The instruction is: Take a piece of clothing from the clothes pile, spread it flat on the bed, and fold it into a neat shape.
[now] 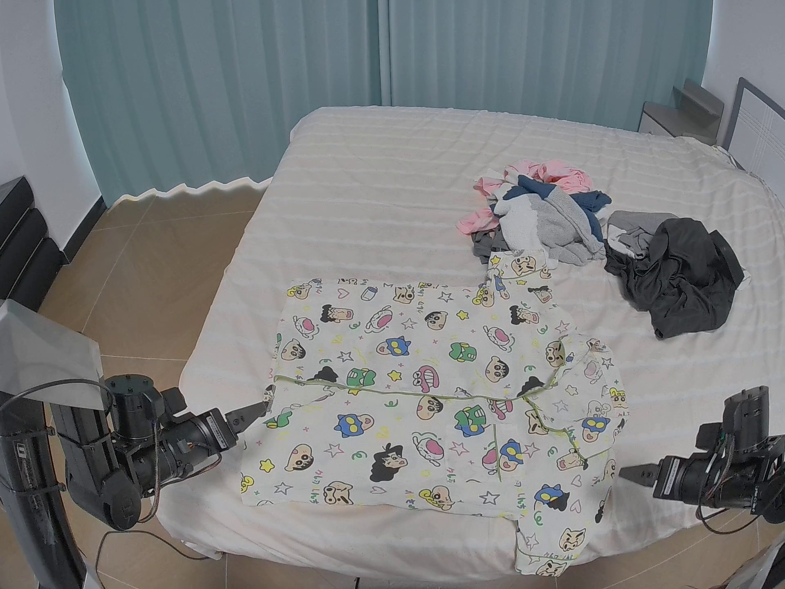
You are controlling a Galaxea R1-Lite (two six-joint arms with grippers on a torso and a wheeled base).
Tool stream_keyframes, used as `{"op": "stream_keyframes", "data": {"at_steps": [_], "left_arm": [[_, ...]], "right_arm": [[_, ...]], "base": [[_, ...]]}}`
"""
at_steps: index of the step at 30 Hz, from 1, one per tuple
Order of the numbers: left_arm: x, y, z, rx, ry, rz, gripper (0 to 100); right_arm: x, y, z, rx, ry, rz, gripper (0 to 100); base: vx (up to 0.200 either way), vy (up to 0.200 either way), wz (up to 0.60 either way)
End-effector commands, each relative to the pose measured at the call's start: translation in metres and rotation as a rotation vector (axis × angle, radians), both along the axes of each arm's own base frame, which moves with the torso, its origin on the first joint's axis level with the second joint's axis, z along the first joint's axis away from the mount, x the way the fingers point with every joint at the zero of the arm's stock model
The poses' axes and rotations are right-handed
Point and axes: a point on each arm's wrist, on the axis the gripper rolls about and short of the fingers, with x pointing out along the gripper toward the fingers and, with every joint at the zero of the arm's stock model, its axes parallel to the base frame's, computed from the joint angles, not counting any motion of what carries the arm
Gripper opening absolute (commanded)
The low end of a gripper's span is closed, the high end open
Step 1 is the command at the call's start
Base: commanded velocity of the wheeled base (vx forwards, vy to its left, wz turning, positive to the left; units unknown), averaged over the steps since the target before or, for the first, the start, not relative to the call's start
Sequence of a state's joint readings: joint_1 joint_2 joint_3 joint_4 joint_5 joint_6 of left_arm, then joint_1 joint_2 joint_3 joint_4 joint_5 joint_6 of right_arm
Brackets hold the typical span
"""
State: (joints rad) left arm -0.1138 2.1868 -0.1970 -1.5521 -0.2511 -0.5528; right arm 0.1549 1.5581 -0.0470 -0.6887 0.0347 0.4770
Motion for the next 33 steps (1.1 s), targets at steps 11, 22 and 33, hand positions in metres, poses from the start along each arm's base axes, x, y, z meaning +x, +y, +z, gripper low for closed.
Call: {"op": "stream_keyframes", "data": {"at_steps": [11, 22, 33], "left_arm": [[0.004, 0.0, 0.006, -0.008, -0.041, -0.001, 100], [0.004, -0.003, 0.0, -0.008, -0.021, -0.007, 100], [0.009, -0.004, 0.002, -0.111, -0.001, 0.007, 100]], "right_arm": [[0.069, 0.005, 0.052, 0.159, -0.25, -0.127, 100], [0.146, 0.008, 0.038, 0.19, -0.237, -0.182, 100], [0.235, 0.017, 0.006, 0.176, -0.238, -0.18, 100]], "base": [[0.2, 0.0, 0.0], [0.018, 0.0, 0.0], [0.0, 0.0, 0.0]]}}
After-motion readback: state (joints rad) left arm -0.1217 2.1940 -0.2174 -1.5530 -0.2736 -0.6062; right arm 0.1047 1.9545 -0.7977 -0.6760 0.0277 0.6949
